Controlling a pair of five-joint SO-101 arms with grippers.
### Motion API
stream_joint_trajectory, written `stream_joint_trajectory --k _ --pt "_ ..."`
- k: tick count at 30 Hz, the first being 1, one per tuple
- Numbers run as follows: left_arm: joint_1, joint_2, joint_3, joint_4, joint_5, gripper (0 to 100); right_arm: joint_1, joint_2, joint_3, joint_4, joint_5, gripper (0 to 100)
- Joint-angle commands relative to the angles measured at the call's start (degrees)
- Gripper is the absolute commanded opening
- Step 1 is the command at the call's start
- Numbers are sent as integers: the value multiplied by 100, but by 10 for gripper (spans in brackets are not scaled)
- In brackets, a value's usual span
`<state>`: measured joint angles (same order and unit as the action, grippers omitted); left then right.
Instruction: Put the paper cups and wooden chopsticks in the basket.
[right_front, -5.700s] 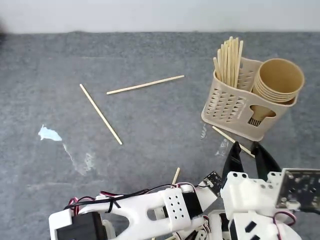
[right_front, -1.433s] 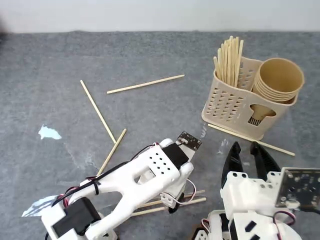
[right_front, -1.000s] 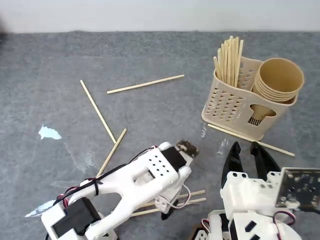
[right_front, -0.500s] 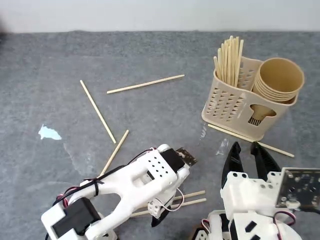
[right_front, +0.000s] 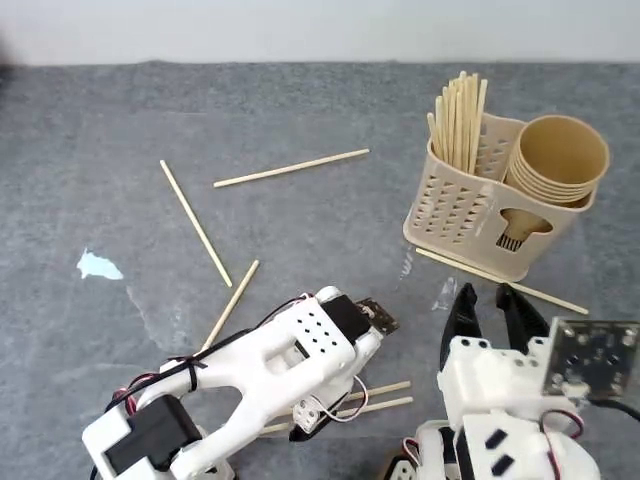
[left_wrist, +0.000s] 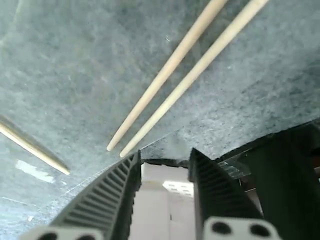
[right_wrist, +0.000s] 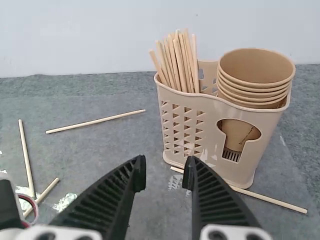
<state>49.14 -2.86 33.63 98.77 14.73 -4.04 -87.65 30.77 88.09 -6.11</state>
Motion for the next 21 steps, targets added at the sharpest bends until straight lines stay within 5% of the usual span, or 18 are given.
stream_joint_trajectory --k 1,12,21 --pt "-79 -79 -338 167 -114 137 40 -4 26 -198 -9 142" --pt "-721 -79 -716 158 -141 137 40 -4 44 -189 -9 140" --pt "-2708 -53 -1956 149 -255 141 40 -4 53 -189 -9 140"
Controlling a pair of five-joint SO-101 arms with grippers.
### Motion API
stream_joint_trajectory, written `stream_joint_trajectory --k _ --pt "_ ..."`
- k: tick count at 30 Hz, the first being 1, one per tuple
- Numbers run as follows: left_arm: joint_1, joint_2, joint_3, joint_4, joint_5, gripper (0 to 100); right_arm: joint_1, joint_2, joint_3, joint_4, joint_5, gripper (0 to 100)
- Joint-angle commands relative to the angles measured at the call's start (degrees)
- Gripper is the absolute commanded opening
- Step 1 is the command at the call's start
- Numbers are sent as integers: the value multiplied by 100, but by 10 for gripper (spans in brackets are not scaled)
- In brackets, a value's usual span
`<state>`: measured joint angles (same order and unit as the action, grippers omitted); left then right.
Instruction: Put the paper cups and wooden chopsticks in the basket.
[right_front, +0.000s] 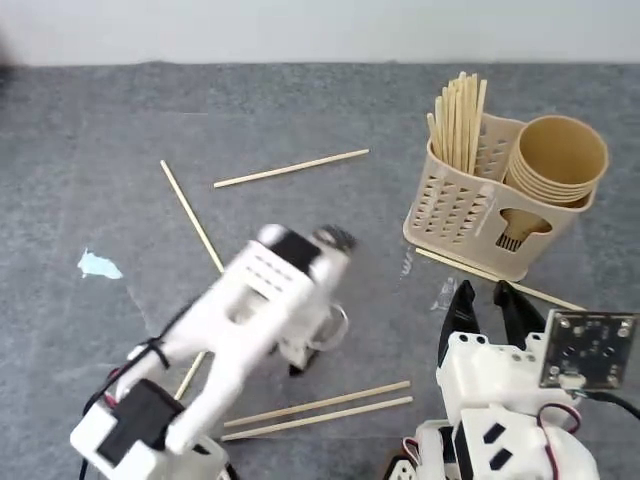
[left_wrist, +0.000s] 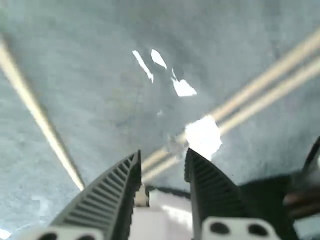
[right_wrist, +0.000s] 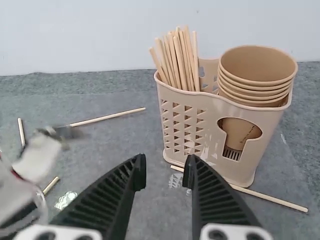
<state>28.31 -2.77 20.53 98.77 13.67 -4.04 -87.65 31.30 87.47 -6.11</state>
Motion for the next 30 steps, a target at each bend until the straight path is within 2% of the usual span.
stream_joint_trajectory --k 1,10,14,18,24,30 --pt "-826 -35 -796 141 -281 141 40 -4 0 -127 -9 140" --pt "-1785 -18 -945 -9 -1785 140 40 -4 0 -110 -9 140" --pt "-2119 -9 -813 -554 -2092 141 40 -4 9 -101 -9 140" --pt "-2163 -9 -259 -1240 -2549 166 40 -4 9 -101 -9 140" --pt "-2207 -9 541 -2312 -2629 277 40 -4 9 -110 -9 140" --pt "-2277 -9 884 -2945 -2637 285 40 4 9 -110 -9 140"
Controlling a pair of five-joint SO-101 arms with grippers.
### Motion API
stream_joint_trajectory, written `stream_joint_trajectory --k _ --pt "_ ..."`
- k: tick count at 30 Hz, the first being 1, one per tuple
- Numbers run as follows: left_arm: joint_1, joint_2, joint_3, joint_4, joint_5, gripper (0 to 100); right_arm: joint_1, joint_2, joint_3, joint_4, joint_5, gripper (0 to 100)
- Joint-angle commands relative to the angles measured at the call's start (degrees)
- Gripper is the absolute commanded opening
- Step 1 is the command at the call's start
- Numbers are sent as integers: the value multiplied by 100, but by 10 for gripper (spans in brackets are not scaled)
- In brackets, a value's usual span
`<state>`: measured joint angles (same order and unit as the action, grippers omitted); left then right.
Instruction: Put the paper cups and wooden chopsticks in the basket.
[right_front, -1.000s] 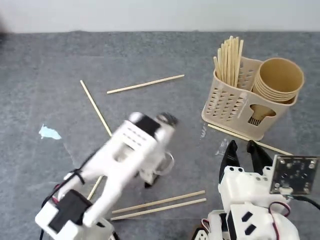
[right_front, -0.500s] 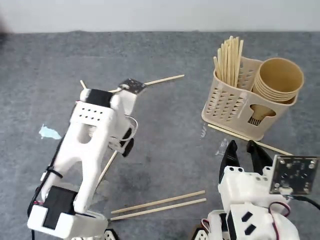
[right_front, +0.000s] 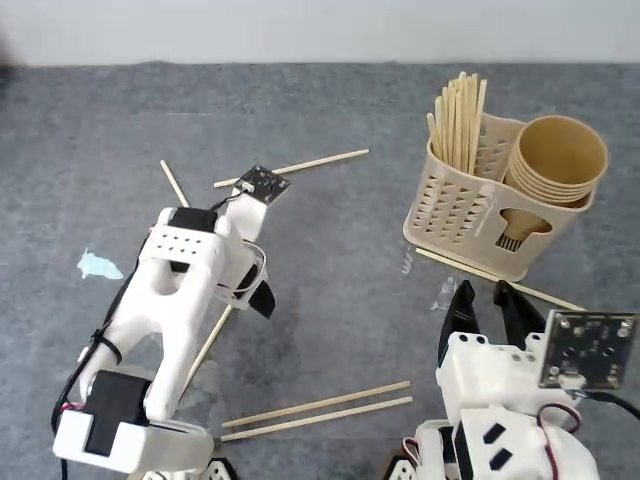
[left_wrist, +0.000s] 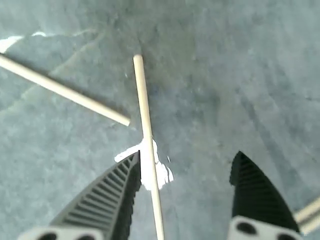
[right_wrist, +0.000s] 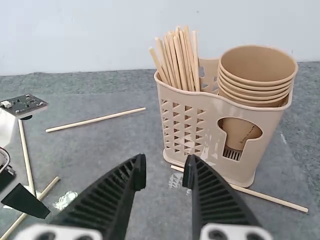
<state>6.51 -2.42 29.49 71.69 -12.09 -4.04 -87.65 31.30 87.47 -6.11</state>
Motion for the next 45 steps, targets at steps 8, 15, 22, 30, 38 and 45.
stream_joint_trajectory --k 8,15,22,30,38,45 --pt "-105 53 -92 -378 -70 285 40 4 9 -101 -9 140" --pt "-105 1600 -1525 237 -53 284 40 4 9 -92 -9 140" --pt "-105 3253 -3257 1204 -44 272 40 4 9 -92 -9 140" --pt "9 4000 -4101 1996 -44 22 40 4 9 -92 -9 140" --pt "466 3174 -4127 2664 -18 12 40 4 9 -92 -9 139" --pt "527 1512 -4119 2743 53 12 40 4 9 -84 -9 139"
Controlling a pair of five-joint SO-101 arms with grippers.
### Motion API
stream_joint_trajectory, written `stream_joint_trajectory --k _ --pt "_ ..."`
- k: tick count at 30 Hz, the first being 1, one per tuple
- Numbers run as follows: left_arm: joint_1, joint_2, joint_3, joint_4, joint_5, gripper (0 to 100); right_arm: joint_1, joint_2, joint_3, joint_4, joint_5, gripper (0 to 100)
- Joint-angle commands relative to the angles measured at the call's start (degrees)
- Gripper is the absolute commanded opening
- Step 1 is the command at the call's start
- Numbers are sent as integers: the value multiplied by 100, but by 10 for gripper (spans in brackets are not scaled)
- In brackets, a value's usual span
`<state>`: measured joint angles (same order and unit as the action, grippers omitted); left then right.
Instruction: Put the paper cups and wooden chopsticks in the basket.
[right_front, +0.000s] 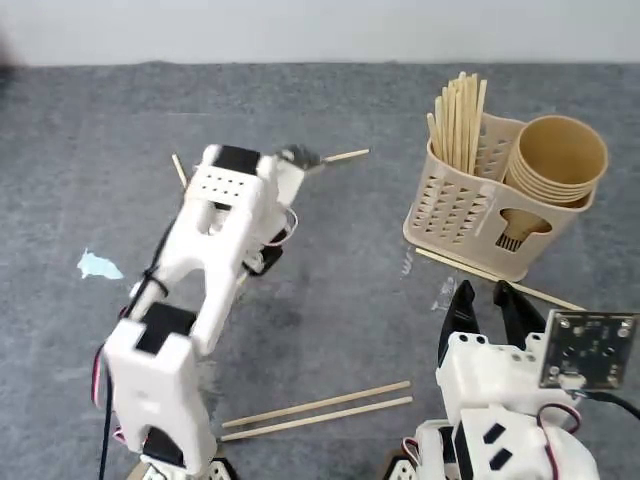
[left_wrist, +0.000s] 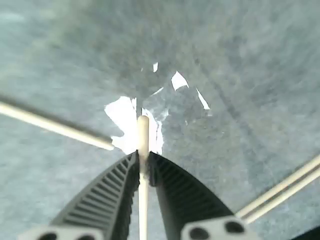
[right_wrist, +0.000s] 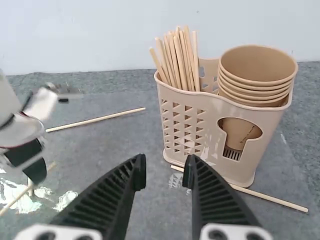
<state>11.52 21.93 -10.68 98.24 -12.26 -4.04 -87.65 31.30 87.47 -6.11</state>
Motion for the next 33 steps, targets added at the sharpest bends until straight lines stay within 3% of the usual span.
stream_joint_trajectory --k 1,9,12,17,26,33 --pt "18 -1108 -101 88 149 12 40 4 18 -84 -9 139" --pt "114 -2136 -514 53 290 12 40 4 18 -84 -9 139" --pt "176 -2171 -1226 53 352 12 40 4 18 -84 -9 139" --pt "510 -1960 -2818 -255 1055 12 40 4 18 -84 -9 139" --pt "1275 -1284 -4585 -2180 1837 12 40 -4 466 -400 -9 139" --pt "1793 -914 -4875 -3675 2708 12 84 -4 475 -426 -9 139"
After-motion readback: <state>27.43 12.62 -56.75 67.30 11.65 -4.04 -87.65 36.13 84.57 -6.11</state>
